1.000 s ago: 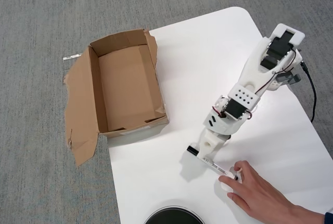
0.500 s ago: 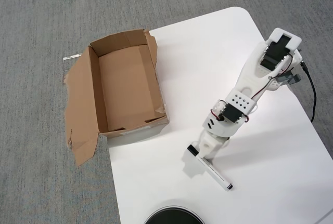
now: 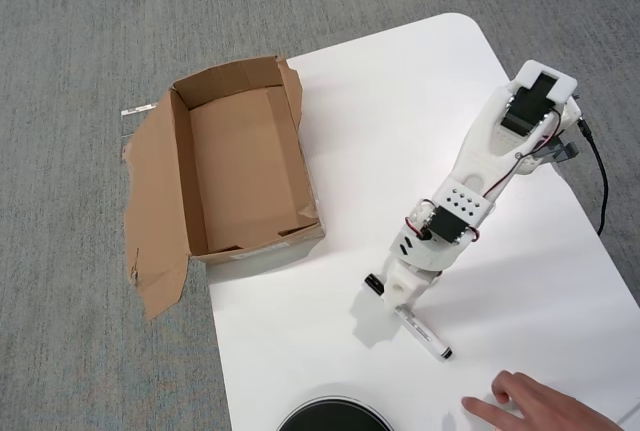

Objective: Grasp a pen and put it in the box.

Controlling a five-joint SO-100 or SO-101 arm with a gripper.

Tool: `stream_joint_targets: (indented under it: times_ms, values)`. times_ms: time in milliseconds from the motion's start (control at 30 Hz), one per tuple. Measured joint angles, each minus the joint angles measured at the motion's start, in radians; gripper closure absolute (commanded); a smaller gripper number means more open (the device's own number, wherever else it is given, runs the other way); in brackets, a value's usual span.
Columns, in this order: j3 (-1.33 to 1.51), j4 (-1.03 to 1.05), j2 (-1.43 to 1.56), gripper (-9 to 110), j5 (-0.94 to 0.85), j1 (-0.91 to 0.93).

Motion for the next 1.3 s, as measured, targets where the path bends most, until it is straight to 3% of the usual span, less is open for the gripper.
stream_joint_targets:
  times_ms: [500, 1300]
  values:
    - [-0.08, -0.005, -0.155, 77, 0.0, -0.012]
    - [-0.077, -0.008, -0.16, 77, 0.0, -0.012]
